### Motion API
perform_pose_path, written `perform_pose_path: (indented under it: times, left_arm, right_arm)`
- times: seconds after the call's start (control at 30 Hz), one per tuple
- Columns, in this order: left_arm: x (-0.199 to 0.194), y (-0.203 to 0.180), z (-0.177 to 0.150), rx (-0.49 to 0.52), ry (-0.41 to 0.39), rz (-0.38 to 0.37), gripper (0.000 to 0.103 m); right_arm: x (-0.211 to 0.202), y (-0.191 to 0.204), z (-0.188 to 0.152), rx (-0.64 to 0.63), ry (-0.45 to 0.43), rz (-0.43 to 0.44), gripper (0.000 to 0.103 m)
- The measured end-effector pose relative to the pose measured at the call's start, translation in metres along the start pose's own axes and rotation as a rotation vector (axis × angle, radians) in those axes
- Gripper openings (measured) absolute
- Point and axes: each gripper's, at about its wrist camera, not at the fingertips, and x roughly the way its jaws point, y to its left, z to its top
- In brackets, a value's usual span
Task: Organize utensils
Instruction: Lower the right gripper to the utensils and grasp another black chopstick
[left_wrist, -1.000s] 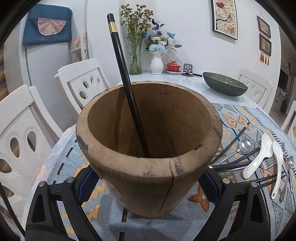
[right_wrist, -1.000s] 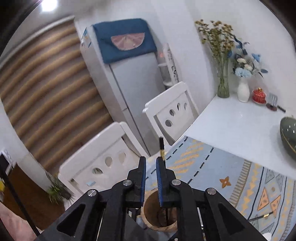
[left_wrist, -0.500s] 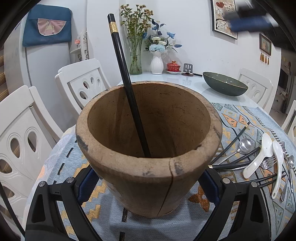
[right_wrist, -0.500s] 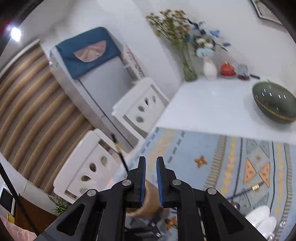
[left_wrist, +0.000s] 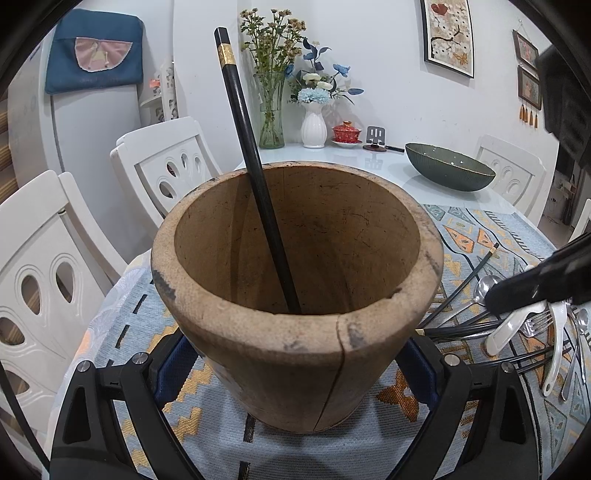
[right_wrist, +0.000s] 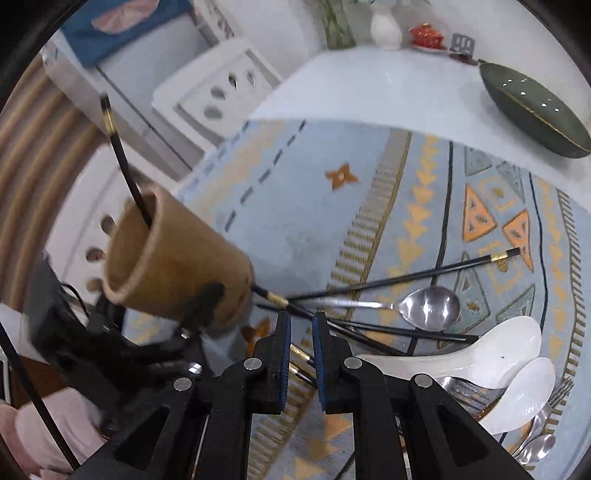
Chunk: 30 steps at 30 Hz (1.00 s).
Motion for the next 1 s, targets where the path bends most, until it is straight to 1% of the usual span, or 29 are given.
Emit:
perform_pose_path:
  times: [0.07,0.1,0.13,0.27,0.33,0.4,0.47,0.5,0.53,0.57,0.7,0.83,0.9,1.0]
  left_arm:
    - [0.000,0.001,0.000,-0.002,0.001,-0.002,0.096]
    - [0.000,0.001,0.000,-0.003,0.002,-0.004,0.096]
    - [0.000,0.002,0.000,-0.004,0.002,-0.006,0.097]
    - [0.001,0.004,0.000,-0.009,0.006,-0.012,0.097]
    - [0.002,0.004,0.000,-0.010,0.011,-0.015,0.097]
    - [0.004,0.005,0.000,-0.013,0.021,-0.019,0.097]
    - [0.005,0.005,-0.001,-0.015,0.024,-0.023,0.097]
    - [0.004,0.006,-0.001,-0.016,0.024,-0.024,0.097]
    - [0.004,0.006,-0.001,-0.017,0.024,-0.025,0.097]
    - [0.005,0.005,-0.001,-0.017,0.024,-0.025,0.097]
    - [0.004,0.006,-0.001,-0.017,0.025,-0.026,0.097]
    - [0.004,0.005,-0.001,-0.017,0.025,-0.025,0.097]
    - [0.005,0.005,-0.001,-0.016,0.025,-0.024,0.097]
    - [0.006,0.005,-0.002,-0.014,0.031,-0.022,0.097]
  right_arm:
    - [0.010,0.007,0.000,-0.074,0.042,-0.047,0.016]
    - [0.015,0.011,0.001,-0.114,0.057,-0.069,0.022]
    - [0.019,0.014,0.000,-0.150,0.063,-0.088,0.025]
    - [0.031,0.027,0.001,-0.297,0.092,-0.136,0.026]
    - [0.039,0.034,0.004,-0.378,0.117,-0.147,0.027]
    - [0.053,0.041,0.006,-0.459,0.156,-0.178,0.027]
    - [0.065,0.041,0.006,-0.489,0.182,-0.215,0.026]
    - [0.070,0.039,0.007,-0.482,0.191,-0.234,0.024]
    - [0.068,0.036,0.010,-0.461,0.159,-0.229,0.021]
    - [0.068,0.033,0.013,-0.421,0.153,-0.219,0.019]
    - [0.055,-0.003,0.032,-0.137,0.107,-0.126,0.018]
    - [0.034,-0.041,0.039,0.114,0.049,-0.039,0.018]
    - [0.018,-0.056,0.040,0.207,0.000,0.006,0.017]
    - [-0.006,-0.065,0.040,0.269,-0.055,0.041,0.017]
